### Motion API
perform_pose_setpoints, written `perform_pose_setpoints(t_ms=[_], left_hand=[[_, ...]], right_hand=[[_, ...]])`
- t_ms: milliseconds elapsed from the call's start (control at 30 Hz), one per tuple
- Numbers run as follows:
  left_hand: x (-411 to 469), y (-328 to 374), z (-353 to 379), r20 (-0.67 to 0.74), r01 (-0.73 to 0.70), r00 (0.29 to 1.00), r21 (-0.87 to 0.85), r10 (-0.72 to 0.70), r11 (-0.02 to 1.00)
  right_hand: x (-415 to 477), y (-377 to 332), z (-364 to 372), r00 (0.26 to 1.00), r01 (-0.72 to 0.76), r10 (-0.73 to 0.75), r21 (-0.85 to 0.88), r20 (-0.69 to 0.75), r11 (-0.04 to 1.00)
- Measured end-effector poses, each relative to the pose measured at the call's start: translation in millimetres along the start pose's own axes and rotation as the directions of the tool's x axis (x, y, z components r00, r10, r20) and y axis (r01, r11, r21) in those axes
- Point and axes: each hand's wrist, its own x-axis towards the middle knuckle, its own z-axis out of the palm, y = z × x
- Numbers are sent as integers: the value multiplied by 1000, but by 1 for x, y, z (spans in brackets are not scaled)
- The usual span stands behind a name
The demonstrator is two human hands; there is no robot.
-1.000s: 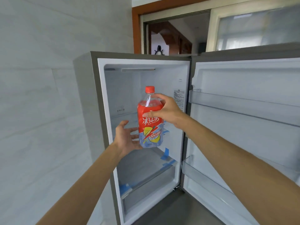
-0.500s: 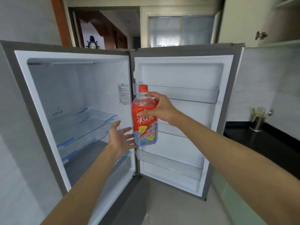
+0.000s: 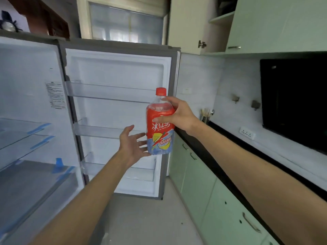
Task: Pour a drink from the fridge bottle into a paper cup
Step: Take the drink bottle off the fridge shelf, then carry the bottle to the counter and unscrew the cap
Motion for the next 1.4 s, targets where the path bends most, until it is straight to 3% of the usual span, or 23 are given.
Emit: perform_pose_setpoints(t_ms=[467,800,1167,1400], left_hand=[[-22,-149,169,250,246,932,89,-260,965],[-118,-292,273,347,346,837,264,-423,900],[-256,-438,395,453,410,664,445,-595,796],[-317,-493,457,496,411,538,552,-682,726]], right_hand=[[-167,33,-178,956,-152,119,-105,-269,983],[-364,38,-281,885,-288,198,-162,-421,944],[-581,4,-377,720,-458,245,-180,-649,870],[-678,-20,-416,556,-562,247,-140,-793,815]])
